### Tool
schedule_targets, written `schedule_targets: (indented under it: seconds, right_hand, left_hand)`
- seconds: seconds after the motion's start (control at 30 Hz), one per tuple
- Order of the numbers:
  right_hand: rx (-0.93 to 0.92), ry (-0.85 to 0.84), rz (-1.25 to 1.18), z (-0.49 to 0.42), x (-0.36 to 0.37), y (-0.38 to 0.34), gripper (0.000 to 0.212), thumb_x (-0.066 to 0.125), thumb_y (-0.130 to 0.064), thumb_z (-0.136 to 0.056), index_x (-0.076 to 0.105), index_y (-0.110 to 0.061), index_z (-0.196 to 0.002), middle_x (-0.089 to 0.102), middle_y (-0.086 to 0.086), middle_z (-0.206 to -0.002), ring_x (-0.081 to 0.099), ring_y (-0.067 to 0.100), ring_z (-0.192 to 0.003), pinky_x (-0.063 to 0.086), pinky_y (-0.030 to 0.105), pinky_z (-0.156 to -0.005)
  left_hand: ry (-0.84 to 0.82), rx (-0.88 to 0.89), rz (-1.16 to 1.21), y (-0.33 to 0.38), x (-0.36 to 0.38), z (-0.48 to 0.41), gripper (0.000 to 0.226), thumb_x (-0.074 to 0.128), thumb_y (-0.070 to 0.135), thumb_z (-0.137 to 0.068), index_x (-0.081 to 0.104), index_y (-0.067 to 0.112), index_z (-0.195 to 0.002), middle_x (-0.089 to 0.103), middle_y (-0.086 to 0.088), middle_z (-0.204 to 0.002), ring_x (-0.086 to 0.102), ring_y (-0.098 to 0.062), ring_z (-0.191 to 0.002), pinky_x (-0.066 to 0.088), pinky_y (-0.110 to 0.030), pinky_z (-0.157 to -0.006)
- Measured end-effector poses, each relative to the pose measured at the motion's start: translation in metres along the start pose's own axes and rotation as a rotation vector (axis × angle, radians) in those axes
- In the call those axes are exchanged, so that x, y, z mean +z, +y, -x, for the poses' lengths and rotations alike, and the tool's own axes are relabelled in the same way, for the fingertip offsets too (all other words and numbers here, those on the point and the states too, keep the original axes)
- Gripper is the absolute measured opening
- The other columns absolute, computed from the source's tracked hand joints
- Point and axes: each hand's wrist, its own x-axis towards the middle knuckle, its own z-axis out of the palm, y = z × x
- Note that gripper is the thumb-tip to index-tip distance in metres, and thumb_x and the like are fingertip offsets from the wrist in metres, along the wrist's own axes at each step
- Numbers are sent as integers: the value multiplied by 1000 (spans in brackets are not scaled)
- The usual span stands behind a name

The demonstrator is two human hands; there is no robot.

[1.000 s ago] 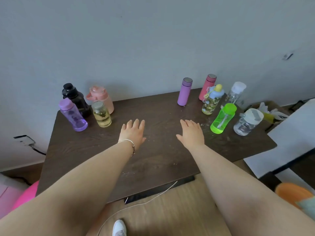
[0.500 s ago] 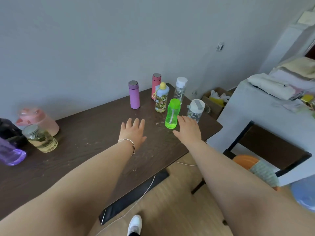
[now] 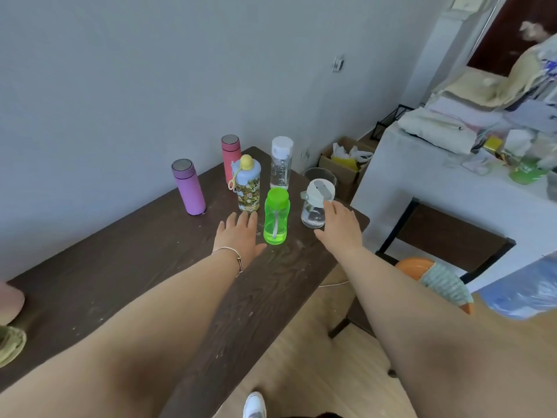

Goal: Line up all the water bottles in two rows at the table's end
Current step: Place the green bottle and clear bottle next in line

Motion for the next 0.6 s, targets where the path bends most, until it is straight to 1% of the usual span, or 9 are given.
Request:
schedule_targets:
  seconds: [0.1, 0.2, 0.3, 0.37, 0.47, 0.6]
  right_hand:
    - [36, 34, -43, -15, 5, 7, 78, 72, -36, -86, 30, -18, -149, 41, 12, -147, 44, 32, -133, 37, 46, -112]
    - [81, 30, -86, -36, 11, 16, 83, 71, -41, -87, 23, -21, -152, 30, 13, -158, 35, 34, -142, 33, 45, -116]
    - [111, 15, -142, -62, 21, 27, 86, 71, -46, -87, 21, -26, -153, 24, 11, -161, 31, 34, -144, 34, 45, -115]
    - [107, -4, -189, -80, 30, 32, 86, 72, -46, -86, 20, -29, -152, 24, 12, -160, 31, 35, -143, 34, 46, -114]
    - [112, -39, -275, -104, 45, 37, 92, 74, -46, -84, 17, -30, -153, 25, 12, -158, 34, 34, -141, 36, 44, -112]
    - [38, -29, -419, -115, 64, 46, 95, 80, -38, -80, 18, -29, -152, 32, 10, -150, 42, 30, -131, 43, 43, -106]
  left_hand:
    - [4, 21, 56, 4, 8, -21, 89, 51, 63, -87, 15, 14, -152, 28, -6, -155, 25, -33, -142, 30, -47, -112]
    - [1, -26, 180, 13, 16, -40, 88, 56, 62, -85, 22, 13, -149, 37, -7, -148, 36, -33, -133, 40, -46, -102]
    - [-41, -119, 361, 25, 24, -60, 90, 62, 57, -83, 21, 12, -150, 42, -12, -140, 44, -37, -125, 43, -49, -98]
    - [-32, -191, 525, 32, 29, -71, 88, 68, 53, -80, 27, 13, -147, 46, -15, -132, 50, -38, -118, 44, -50, -96]
    - [16, -296, 734, 41, 39, -82, 83, 76, 48, -75, 36, 14, -139, 49, -14, -126, 56, -34, -108, 47, -47, -92]
    - [70, -426, 927, 53, 57, -85, 78, 82, 39, -70, 42, 16, -132, 55, -8, -127, 58, -26, -110, 48, -40, -93]
